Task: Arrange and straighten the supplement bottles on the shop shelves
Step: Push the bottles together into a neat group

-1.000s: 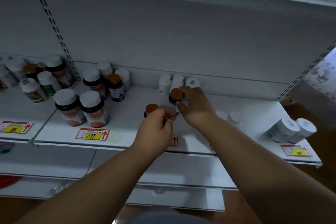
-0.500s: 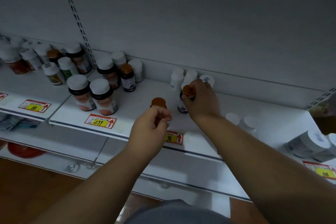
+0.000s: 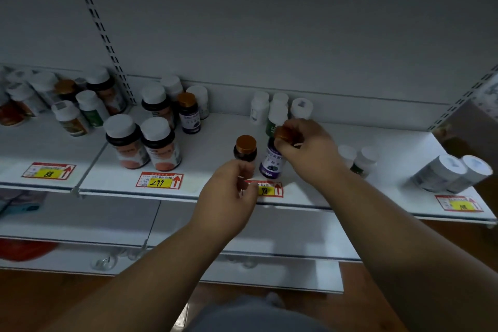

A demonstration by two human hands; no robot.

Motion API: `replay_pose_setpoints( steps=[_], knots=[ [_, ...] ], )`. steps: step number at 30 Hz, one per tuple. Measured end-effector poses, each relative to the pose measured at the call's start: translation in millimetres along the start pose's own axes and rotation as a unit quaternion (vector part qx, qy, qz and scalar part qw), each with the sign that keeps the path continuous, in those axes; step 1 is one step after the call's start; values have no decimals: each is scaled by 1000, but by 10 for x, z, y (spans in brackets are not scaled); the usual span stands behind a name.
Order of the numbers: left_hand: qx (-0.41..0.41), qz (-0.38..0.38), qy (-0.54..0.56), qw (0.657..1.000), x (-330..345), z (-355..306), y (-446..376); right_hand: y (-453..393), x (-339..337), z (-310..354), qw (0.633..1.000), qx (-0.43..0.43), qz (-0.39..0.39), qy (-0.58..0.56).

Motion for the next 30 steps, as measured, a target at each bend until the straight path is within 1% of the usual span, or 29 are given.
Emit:
replay_pose_setpoints(
  steps=[2,5,11,18,25,27,30],
  knots=[
    [-5,16,12,1000,-64,68,66,60,64,-3,998,-37,-5,45],
    [-5,43,22,999,-140,159,108,120,153,-30,994,-70,-1,79],
    [-8,60,26,998,-222,262,80,127,293,-37,992,-72,-8,103],
    [2,71,24,997,-227,279,-4,95,343,-27,992,-54,-18,110],
    [25,58,32,997,-237,273,-50,76,347,-27,993,-42,-17,113],
    [39,50,36,997,-261,244,-103,82,345,-24,995,-27,-16,95],
    [63,31,38,997,-302,172,-262,48,297,-39,998,15,-36,44]
  ],
)
Point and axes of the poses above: each hand's wrist, its own y-axis away from the middle knuckle, its own x-axis out of the palm, z = x × y, the point moved 1 cm from there along -y, towards the middle knuckle, and after that the axes turned 15 degrees about x, right-handed, at the moved point
